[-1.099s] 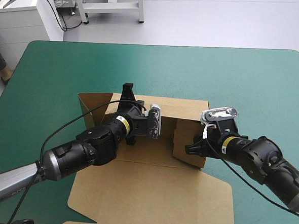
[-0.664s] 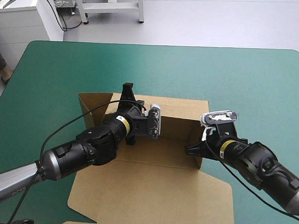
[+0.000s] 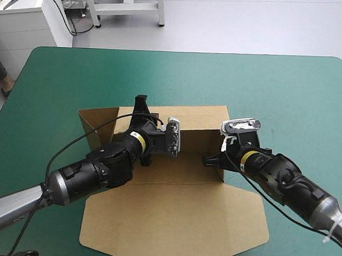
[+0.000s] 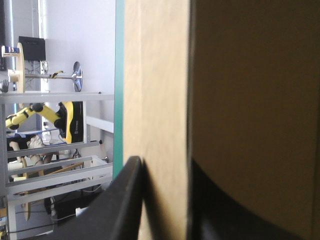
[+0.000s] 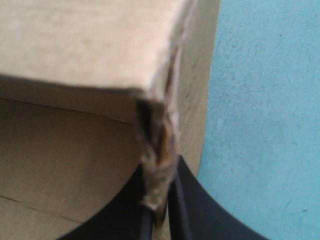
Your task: Fold the box
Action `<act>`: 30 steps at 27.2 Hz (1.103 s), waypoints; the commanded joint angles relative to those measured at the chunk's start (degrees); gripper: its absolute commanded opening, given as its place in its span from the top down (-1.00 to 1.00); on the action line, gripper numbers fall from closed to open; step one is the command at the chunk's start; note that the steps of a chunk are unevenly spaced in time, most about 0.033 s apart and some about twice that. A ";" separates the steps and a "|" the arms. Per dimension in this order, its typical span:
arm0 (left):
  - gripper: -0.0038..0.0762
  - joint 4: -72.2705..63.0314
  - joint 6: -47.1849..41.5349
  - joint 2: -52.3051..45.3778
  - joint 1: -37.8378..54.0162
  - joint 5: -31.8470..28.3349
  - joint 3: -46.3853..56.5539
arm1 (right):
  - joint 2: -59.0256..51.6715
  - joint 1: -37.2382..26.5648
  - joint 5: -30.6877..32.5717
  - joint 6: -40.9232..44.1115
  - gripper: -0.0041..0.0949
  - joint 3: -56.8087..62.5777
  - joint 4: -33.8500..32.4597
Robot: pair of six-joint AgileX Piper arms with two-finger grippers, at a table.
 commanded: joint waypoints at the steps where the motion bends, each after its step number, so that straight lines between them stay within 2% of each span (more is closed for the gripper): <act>1: 0.09 -1.92 -0.79 -1.93 -2.55 -3.18 -0.96 | 1.90 0.86 -5.51 5.42 0.92 -0.21 -1.67; 2: -0.12 -1.92 -0.79 -2.76 -4.11 -2.50 -0.96 | 1.90 0.76 -5.25 9.50 0.92 -0.21 -5.42; 3: -0.20 -1.92 -0.79 -3.42 -5.31 -2.24 -0.96 | 1.90 0.76 -5.13 11.47 0.93 -0.21 -7.41; 7: -0.23 -2.74 -0.91 -7.41 -10.76 2.21 -0.96 | 1.90 0.76 -4.29 16.34 0.93 -0.21 -13.10; 10: -0.23 -5.37 -0.91 -9.98 -13.42 4.32 -0.96 | 1.90 0.22 -3.94 18.01 0.93 -0.21 -14.61; 15: -0.21 -9.51 -1.27 -14.15 -17.69 7.69 -0.96 | 1.90 -1.15 -0.15 18.10 0.93 -0.81 -13.84; 22: 0.09 -7.45 -3.76 -19.09 -17.91 7.82 -0.96 | 1.80 -1.15 9.09 12.19 0.96 -6.39 -10.68; 25: 0.14 -4.04 -8.13 -20.65 -17.80 8.28 -1.59 | 1.80 -1.15 13.72 9.16 0.96 -9.59 -9.21; 30: 0.15 -1.82 -9.61 -20.63 -15.96 15.12 -7.50 | 1.80 -2.60 18.60 1.46 0.96 -15.45 -3.63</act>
